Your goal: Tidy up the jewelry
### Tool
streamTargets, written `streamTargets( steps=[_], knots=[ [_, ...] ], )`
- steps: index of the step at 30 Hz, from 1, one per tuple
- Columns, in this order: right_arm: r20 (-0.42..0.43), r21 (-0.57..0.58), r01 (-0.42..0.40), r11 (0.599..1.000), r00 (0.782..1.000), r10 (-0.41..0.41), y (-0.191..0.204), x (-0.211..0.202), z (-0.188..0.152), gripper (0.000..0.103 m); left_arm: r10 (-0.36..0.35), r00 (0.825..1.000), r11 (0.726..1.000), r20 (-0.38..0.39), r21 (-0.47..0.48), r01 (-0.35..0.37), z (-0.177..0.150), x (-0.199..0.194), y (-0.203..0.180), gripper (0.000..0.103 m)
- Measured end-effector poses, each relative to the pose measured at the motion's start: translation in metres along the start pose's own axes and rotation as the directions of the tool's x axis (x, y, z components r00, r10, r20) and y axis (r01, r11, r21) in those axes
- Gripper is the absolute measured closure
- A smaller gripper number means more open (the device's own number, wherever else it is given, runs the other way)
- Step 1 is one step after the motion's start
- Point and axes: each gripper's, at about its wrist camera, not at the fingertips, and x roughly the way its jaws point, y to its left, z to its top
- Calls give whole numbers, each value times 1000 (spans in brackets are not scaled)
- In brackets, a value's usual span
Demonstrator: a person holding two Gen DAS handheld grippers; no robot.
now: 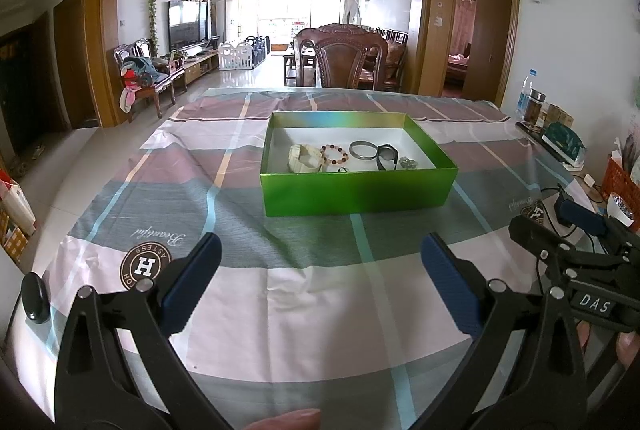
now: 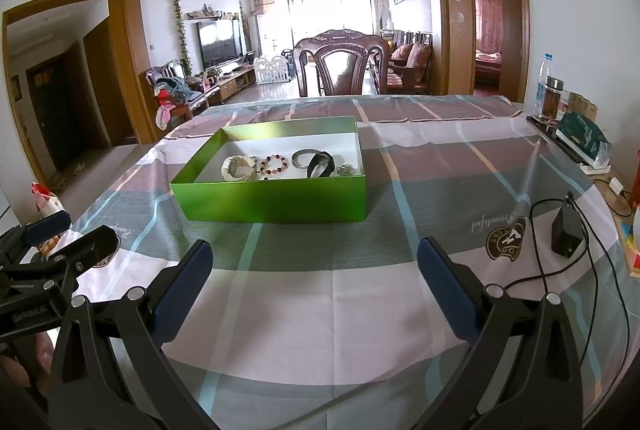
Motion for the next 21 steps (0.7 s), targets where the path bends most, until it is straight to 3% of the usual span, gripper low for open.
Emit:
streamTargets(
  steps=[21],
  knots=[
    [-4, 3, 0, 1000, 1000, 0, -2, 1, -1, 3, -7, 1000, 1000, -8, 12, 7, -2, 4, -4, 4]
  ],
)
